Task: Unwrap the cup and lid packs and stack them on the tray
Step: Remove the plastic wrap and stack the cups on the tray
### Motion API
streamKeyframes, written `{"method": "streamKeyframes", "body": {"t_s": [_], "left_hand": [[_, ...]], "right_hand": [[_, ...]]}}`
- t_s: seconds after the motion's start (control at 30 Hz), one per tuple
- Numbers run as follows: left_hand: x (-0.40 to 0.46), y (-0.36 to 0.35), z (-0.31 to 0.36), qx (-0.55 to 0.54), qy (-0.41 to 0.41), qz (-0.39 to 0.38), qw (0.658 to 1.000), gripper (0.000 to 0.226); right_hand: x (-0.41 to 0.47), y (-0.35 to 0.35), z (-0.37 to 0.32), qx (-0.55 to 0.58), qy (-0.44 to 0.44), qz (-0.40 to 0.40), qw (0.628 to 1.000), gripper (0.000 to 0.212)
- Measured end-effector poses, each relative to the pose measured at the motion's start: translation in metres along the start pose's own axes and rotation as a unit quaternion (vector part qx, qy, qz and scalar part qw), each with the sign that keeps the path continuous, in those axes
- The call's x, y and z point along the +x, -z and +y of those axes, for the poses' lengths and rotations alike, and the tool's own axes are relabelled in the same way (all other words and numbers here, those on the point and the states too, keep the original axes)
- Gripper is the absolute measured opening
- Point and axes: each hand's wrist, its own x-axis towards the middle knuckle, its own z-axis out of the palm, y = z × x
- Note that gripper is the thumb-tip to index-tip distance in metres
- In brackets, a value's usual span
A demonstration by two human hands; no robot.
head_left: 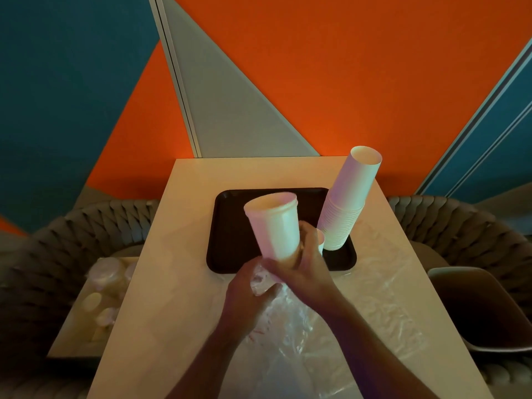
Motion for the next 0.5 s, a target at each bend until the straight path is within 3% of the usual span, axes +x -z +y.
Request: {"method": "streamKeyframes", "body": {"t_s": [0.17, 0.5], "left_hand": [[-0.001, 0.002, -0.002, -0.018, 0.013, 0.010, 1.000, 0.059], [-0.001, -0.002, -0.005, -0.014, 0.033, 0.012, 0.999, 0.061]], "right_hand": [[0.015, 0.042, -0.023, -0.031, 0.061, 0.080, 0.994, 0.059], [0.025, 0.095, -0.030, -0.126, 0.059, 0.163, 0.977, 0.064]]}}
